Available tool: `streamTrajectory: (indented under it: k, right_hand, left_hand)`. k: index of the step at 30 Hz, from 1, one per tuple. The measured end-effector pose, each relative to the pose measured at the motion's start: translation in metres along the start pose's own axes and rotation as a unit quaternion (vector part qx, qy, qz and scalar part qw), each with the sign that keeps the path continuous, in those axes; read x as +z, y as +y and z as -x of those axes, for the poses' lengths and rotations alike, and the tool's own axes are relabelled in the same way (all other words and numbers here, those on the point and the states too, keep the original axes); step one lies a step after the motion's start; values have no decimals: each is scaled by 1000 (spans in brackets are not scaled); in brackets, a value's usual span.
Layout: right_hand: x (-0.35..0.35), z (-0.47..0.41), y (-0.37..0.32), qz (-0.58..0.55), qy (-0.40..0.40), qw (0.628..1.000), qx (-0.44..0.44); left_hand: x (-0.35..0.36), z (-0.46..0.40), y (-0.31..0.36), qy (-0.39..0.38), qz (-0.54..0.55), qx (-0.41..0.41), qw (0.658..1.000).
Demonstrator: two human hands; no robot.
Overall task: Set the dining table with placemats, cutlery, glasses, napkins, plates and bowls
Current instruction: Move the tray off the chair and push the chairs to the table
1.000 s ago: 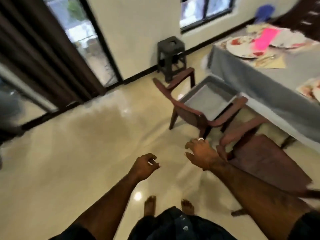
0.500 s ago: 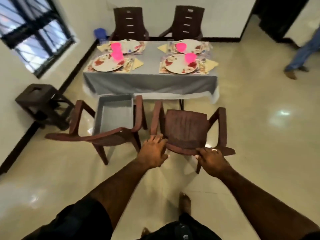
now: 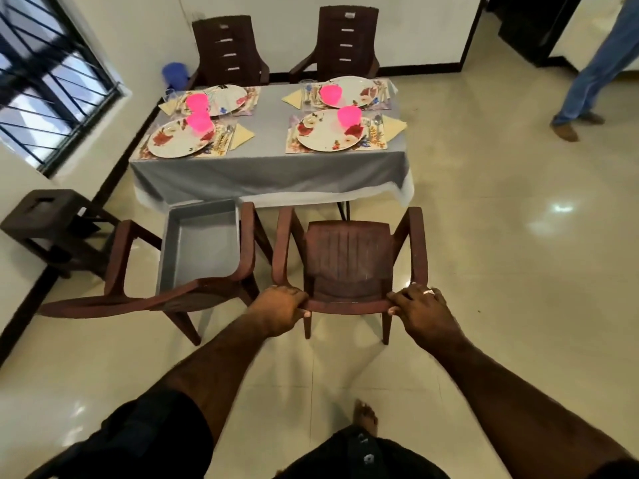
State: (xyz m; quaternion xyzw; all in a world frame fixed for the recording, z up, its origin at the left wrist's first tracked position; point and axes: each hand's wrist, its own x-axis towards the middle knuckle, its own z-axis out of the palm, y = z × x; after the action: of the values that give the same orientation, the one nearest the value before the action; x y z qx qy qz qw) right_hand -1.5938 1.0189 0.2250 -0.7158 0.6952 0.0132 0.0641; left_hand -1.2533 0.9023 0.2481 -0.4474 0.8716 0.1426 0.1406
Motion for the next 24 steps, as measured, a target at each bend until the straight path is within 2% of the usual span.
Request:
streamTrajectory:
  k: [7, 12, 15, 17, 21, 24]
  right_hand:
    - [-21, -55, 26, -23, -43, 999, -7]
    - [-31, -93, 29, -36, -35, 999, 0]
    - [-37, -113, 27, -32, -80, 996, 7]
    - [-39, -118, 28, -29, -97, 995, 19]
    - [-39, -122, 33, 6, -65, 997, 39]
    - [-41, -127, 36, -28, -86, 995, 43]
  left_hand:
    - [-16, -42, 3, -11, 39, -50, 998]
    - [-43, -65, -12, 2, 64, -76, 995]
    - [-48, -79, -16, -27, 78, -101, 991]
    - [-43, -86, -14, -29, 70, -106, 991]
    - [-44, -96, -16, -12, 70, -97, 993]
    - [-53, -102, -19, -27, 79, -87, 993]
